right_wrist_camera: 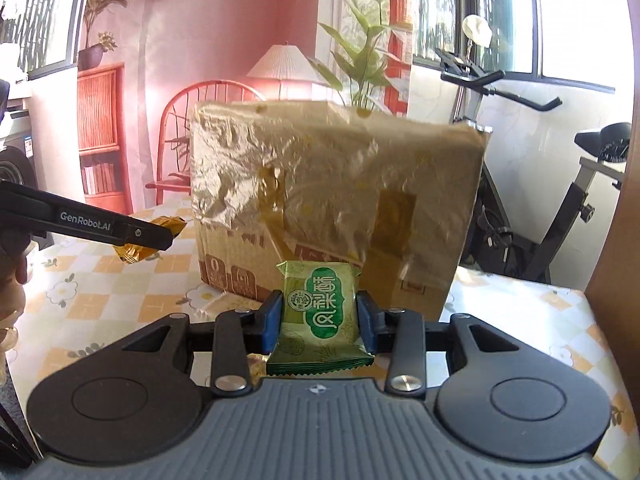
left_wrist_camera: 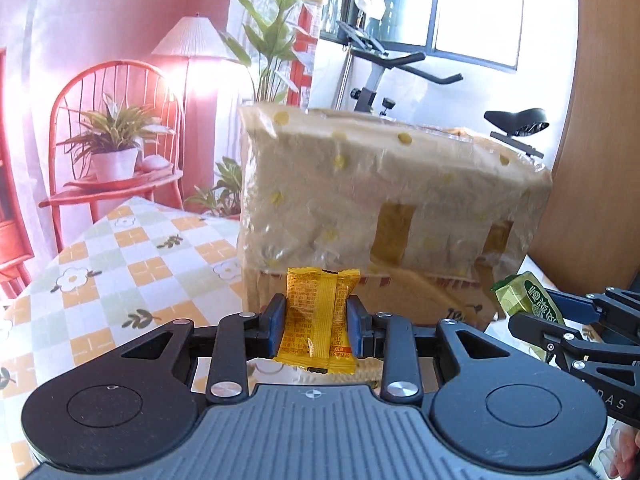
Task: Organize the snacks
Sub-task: 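Lift both packets over the box and open both tools to drop them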
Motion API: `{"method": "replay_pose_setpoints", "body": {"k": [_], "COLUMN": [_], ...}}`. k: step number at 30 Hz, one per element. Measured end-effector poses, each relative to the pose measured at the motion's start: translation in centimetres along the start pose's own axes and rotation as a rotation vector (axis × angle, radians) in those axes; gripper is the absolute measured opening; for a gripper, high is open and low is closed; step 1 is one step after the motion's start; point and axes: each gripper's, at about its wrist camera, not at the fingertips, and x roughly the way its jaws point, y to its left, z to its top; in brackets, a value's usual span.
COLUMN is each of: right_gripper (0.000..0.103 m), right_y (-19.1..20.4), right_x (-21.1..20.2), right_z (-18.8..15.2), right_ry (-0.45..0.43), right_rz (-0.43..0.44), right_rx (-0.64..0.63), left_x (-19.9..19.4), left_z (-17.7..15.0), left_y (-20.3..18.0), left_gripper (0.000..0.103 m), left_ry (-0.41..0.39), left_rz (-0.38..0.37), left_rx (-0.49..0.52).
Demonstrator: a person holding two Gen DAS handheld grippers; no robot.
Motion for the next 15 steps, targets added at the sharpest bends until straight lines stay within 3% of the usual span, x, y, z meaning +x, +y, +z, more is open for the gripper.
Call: {"method": "replay_pose_setpoints", "body": {"k": [4,8,12,15], "right_gripper": [0.041,0.041,0.041,0.041], "right_y": [-0.3,-2.6,-4.9,-6.8], "right_x": [-0.6,1.1,4.2,6.9], "right_z": [4.1,8.8,12.2,13.9], "right_ry": [-0.108,-0.16,-0.135,-0.074], "right_rz": [-0.013,-0.01,-0.043,-0.053], "right_rx": [-0.025,0.052,0.083,0.155], "left_x": [-0.8,-0.4,1.8,3.9], "left_z": [3.5,7.4,11.4,13.7], "left_y": [-0.6,-1.3,-1.8,-2.3], "left_gripper": [0.034,0.034,0.034,0.034], "left_ry": [-0.098,-0.168,-0.142,-0.13], "left_rz": [-0.014,-0.03,-0.04,-0.002], "left_rx": [0.042,0.066,0.047,0.08]}}
